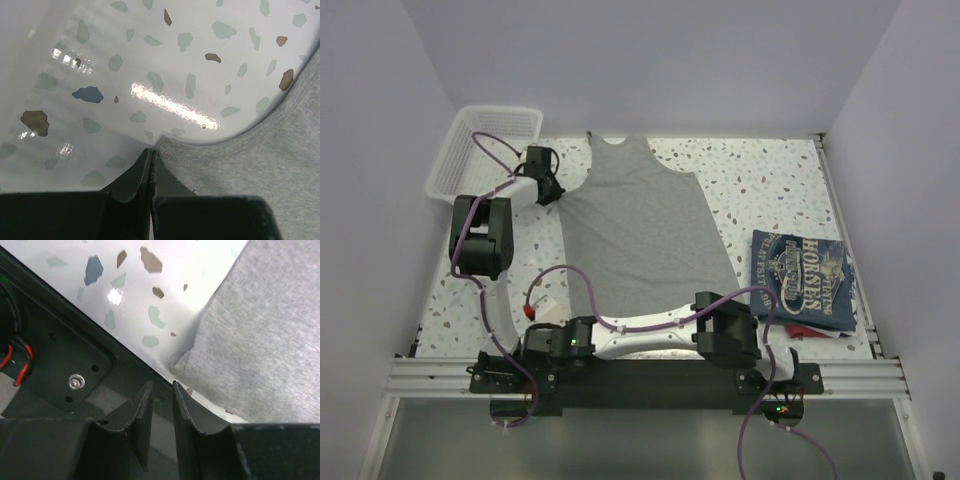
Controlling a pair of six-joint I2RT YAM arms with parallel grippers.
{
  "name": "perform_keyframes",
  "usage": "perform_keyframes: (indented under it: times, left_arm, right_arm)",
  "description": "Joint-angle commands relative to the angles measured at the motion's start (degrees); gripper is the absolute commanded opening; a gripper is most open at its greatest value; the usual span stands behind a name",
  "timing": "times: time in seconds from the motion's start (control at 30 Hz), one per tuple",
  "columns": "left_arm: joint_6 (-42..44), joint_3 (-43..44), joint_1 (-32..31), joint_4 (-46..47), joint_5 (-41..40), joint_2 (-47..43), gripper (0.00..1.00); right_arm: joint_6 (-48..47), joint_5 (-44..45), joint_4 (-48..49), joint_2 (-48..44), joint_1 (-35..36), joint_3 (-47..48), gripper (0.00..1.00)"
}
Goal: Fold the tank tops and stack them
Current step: Flatten the tank top out
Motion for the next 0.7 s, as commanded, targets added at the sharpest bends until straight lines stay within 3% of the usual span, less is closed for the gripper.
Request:
perform_keyframes:
  times: [0.0, 0.67]
  left_arm:
    - [1.4, 1.9, 0.3, 1.1, -1.3, 1.0, 0.0]
    - [1.3, 2.2, 0.3, 1.3, -0.8, 1.7, 0.0]
  right_arm:
    - [1.0, 3.6, -0.5, 1.6, -0.4, 3.1, 0.27]
    - [2.1, 0.6, 2.4, 3.4, -3.3, -0.7, 0.37]
